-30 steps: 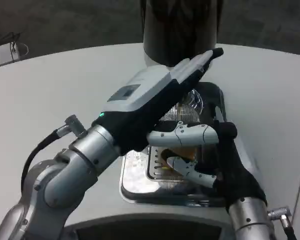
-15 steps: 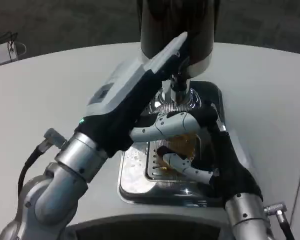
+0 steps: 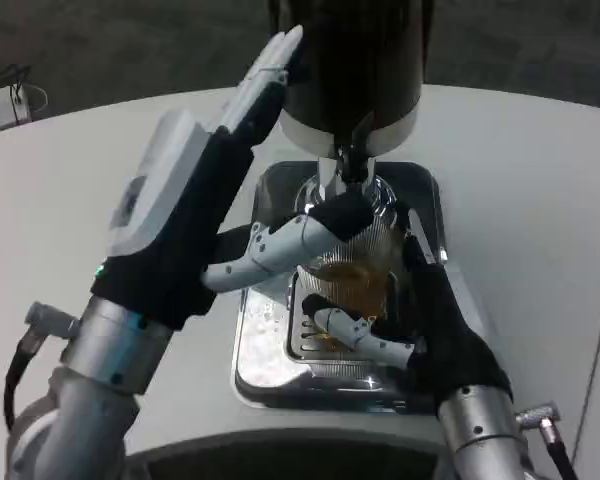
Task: Grasp the cup under the faucet to collect the drink, then remove the cup.
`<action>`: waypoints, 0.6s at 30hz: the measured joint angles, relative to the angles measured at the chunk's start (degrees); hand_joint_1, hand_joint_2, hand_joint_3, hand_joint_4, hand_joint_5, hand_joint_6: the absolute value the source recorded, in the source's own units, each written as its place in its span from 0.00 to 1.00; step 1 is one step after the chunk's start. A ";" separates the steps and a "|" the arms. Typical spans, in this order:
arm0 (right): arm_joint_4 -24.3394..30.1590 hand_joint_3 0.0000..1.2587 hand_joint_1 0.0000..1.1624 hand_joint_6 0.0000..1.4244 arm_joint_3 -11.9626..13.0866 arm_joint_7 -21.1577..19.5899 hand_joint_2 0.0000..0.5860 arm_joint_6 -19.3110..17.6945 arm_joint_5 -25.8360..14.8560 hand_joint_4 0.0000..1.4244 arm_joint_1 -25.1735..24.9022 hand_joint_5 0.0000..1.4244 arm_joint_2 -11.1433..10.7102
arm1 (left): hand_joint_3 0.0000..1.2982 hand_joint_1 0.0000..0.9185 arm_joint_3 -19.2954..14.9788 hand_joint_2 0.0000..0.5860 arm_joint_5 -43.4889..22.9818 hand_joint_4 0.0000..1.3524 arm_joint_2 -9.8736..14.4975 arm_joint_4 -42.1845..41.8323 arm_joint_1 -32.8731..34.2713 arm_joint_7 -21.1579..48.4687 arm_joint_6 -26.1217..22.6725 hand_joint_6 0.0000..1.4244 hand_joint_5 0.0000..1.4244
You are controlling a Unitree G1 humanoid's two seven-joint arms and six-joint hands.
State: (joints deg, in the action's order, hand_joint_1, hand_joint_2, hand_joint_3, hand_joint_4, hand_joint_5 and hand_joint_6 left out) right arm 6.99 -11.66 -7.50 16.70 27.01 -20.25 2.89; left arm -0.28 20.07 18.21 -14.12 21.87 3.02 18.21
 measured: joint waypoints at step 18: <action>-7.10 0.00 0.68 0.00 -0.13 -3.15 0.35 -1.65 -1.53 0.00 -4.48 0.00 1.37 | 0.07 0.00 -10.22 0.15 0.75 0.02 3.84 -8.03 -27.29 1.43 -2.96 0.14 0.10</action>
State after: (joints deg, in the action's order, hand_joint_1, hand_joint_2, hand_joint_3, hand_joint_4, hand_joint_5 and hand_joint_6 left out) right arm -0.11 -11.79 -10.66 15.05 25.48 -24.72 4.25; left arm -10.50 20.82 22.04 -22.15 -5.43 4.45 15.26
